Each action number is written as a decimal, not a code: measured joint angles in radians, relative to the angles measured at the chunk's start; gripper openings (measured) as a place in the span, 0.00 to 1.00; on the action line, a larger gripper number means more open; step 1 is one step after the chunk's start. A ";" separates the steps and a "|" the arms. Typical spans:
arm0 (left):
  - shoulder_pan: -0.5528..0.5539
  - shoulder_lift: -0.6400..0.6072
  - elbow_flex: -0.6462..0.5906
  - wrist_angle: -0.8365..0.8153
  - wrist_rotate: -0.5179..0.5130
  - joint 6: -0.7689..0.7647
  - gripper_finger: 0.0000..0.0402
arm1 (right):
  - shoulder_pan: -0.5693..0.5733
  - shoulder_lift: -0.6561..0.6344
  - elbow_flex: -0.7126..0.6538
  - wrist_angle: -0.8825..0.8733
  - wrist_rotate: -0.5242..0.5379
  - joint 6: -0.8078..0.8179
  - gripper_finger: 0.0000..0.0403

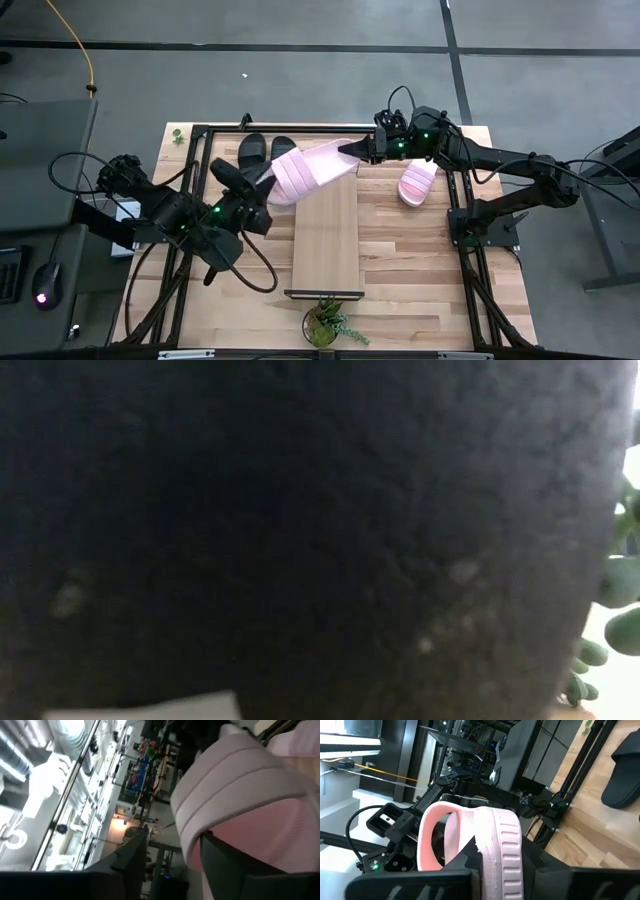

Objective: Pick and place slides into the shelf
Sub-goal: Put the bottom pink slides on the shelf

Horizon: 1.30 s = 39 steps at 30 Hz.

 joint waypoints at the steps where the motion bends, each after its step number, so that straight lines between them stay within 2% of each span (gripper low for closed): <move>1: 0.000 -0.004 0.000 0.000 -0.022 -0.011 0.45 | -0.001 0.000 0.000 0.002 0.007 -0.002 0.10; 4: 0.000 -0.030 0.000 -0.024 -0.084 -0.052 0.51 | -0.014 -0.005 0.000 -0.006 0.009 -0.011 0.10; 12: 0.047 -0.116 0.001 -0.063 -0.085 -0.122 0.57 | -0.082 -0.058 0.000 0.003 0.036 -0.015 0.10; 16: 0.108 -0.162 0.000 -0.058 -0.080 -0.188 0.56 | -0.095 -0.107 0.000 0.001 0.107 -0.056 0.10; 20: 0.174 -0.223 0.001 -0.002 -0.071 -0.342 0.55 | -0.091 -0.162 0.000 -0.017 0.192 -0.104 0.10; 22: 0.203 -0.255 0.001 0.014 -0.010 -0.416 0.54 | -0.082 -0.187 0.000 -0.053 0.230 -0.129 0.10; 26: 0.279 -0.302 0.001 0.011 0.177 -0.550 0.53 | -0.048 -0.229 0.000 -0.141 0.300 -0.160 0.10; 34: 0.480 -0.342 0.001 -0.014 0.628 -0.727 0.49 | 0.090 -0.291 0.000 -0.228 0.527 -0.185 0.10; 39: 0.578 -0.342 0.001 -0.057 0.789 -0.778 0.48 | 0.190 -0.312 0.000 -0.262 0.654 -0.203 0.10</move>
